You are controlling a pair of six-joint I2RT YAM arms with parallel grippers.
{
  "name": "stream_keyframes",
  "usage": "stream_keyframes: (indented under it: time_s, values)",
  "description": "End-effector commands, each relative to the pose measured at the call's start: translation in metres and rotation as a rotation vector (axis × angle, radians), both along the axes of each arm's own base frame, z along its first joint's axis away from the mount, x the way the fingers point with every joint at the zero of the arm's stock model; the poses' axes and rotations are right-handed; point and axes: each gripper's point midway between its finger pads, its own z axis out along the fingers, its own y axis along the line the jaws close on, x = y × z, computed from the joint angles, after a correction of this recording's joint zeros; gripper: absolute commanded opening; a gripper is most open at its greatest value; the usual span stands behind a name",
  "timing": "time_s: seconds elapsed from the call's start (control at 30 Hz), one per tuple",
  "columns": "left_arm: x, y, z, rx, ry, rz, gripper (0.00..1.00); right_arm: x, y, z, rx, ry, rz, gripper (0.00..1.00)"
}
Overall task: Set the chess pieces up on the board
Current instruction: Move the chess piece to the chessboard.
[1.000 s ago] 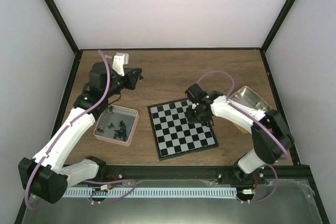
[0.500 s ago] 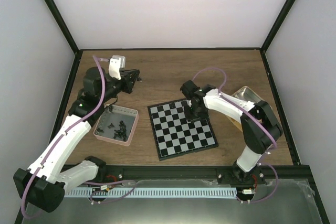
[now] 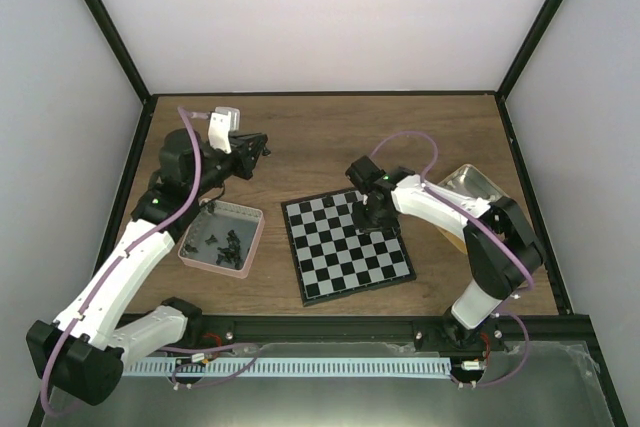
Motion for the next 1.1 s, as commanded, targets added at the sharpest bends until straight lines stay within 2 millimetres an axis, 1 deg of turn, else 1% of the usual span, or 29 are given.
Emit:
stream_keyframes:
  time_s: [0.0, 0.1, 0.2, 0.33, 0.47, 0.67, 0.8, 0.9, 1.07]
  values:
    - [-0.004, 0.0, 0.004, -0.014, -0.022, -0.008, 0.08, 0.007, 0.0, -0.002, -0.004, -0.035, -0.027, 0.23]
    - [-0.003, -0.001, 0.002, -0.016, -0.017, -0.009, 0.08, 0.013, 0.003, -0.001, 0.004, -0.059, -0.031, 0.13]
    - [-0.003, -0.001, 0.001, -0.016, -0.016, -0.008, 0.08, 0.02, 0.0, 0.001, -0.015, -0.088, -0.056, 0.07]
    - [-0.002, -0.001, 0.0, -0.015, -0.014, -0.008, 0.08, 0.035, -0.003, 0.008, -0.037, -0.15, -0.087, 0.06]
    - [-0.002, -0.001, -0.001, -0.016, -0.011, -0.009, 0.08, 0.049, -0.003, 0.01, -0.042, -0.193, -0.105, 0.06]
    - [-0.001, -0.002, -0.004, -0.016, -0.004, -0.009, 0.08, 0.08, -0.001, 0.019, 0.007, -0.295, -0.164, 0.07]
    - [0.0, -0.003, -0.005, -0.018, 0.0, -0.011, 0.08, 0.099, -0.005, 0.024, 0.039, -0.345, -0.216, 0.07]
    - [0.0, -0.003, -0.007, -0.018, 0.004, -0.012, 0.08, 0.111, -0.011, 0.024, 0.055, -0.36, -0.247, 0.08]
    - [0.001, -0.004, -0.009, -0.017, 0.011, -0.013, 0.08, 0.125, -0.018, 0.022, 0.071, -0.373, -0.27, 0.08]
